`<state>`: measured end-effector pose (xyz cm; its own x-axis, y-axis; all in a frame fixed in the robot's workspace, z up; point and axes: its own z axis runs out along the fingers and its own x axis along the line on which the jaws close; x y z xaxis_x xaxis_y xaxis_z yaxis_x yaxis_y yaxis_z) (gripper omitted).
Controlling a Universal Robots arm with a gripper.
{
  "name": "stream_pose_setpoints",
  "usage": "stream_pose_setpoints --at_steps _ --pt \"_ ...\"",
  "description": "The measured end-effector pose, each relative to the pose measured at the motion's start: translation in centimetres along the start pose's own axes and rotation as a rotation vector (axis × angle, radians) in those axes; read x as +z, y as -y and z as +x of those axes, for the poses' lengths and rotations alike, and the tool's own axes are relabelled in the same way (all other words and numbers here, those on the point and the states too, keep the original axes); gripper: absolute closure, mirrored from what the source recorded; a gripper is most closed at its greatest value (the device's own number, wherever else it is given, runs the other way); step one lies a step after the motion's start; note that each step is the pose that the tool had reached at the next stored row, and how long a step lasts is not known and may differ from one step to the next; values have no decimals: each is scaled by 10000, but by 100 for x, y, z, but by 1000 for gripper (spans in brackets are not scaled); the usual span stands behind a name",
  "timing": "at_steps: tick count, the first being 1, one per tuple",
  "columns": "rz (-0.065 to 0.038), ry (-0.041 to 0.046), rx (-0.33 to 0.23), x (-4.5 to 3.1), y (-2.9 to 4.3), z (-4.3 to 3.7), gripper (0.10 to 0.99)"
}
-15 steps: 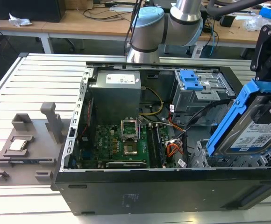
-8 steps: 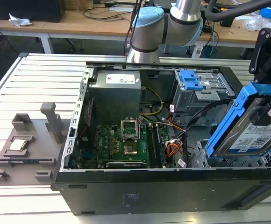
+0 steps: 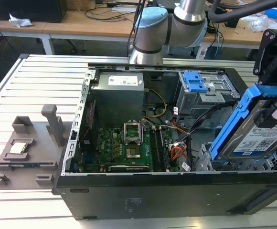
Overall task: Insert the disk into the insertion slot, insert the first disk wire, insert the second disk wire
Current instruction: 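Insert the disk into the insertion slot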
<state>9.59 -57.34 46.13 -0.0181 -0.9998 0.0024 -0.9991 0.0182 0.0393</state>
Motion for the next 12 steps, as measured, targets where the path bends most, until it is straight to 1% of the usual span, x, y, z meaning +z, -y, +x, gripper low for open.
stream_pose_setpoints --at_steps 3,7,12 --pt "0 -1 0 2 0 -46 722" --pt "0 -1 0 12 0 -76 722" --pt "0 -1 0 38 1 -87 722"
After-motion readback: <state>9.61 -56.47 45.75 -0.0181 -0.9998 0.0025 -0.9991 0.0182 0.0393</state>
